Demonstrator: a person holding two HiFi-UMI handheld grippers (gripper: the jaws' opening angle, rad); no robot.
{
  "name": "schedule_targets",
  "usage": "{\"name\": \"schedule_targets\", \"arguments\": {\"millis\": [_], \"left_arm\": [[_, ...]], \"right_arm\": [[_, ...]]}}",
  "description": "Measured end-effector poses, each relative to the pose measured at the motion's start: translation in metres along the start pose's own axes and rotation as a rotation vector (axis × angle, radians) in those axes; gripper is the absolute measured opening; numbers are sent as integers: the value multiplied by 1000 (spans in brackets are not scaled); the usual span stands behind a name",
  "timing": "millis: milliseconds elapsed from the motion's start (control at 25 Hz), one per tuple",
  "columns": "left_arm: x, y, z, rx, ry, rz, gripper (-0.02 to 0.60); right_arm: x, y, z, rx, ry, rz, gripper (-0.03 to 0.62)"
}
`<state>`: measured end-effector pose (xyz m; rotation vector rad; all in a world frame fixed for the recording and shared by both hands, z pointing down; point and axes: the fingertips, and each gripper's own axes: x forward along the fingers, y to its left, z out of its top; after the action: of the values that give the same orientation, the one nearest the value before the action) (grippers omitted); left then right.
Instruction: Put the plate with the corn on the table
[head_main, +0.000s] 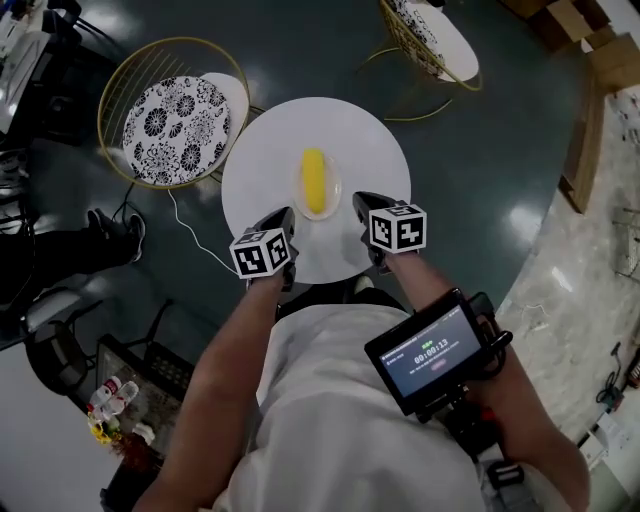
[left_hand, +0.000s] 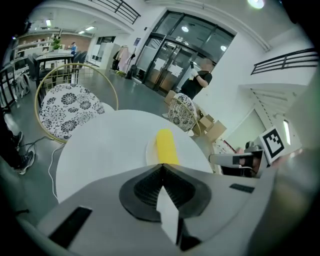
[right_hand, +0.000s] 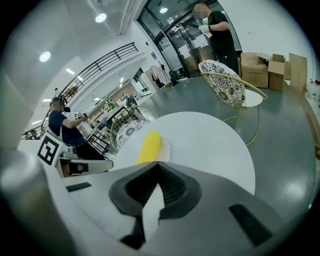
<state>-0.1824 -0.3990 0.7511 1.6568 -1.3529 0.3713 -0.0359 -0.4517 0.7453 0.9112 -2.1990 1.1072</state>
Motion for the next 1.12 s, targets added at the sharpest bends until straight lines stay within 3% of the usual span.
{"name": "schedule_targets", "arguments": {"millis": [280, 560, 840, 1120], "left_arm": [[-39, -36, -4, 63, -71, -57, 8], [-82, -72, -17, 129, -139, -100, 8], [-123, -116, -38, 87, -254, -137, 8], [-161, -159, -63, 143, -317, -219, 8]], "right_arm": [[-38, 29, -2, -41, -37, 76, 8], [-83, 62, -5, -190, -86, 147, 8], [-138, 83, -40, -156, -145, 228, 8], [-184, 108, -61, -168, -187, 309, 8]]}}
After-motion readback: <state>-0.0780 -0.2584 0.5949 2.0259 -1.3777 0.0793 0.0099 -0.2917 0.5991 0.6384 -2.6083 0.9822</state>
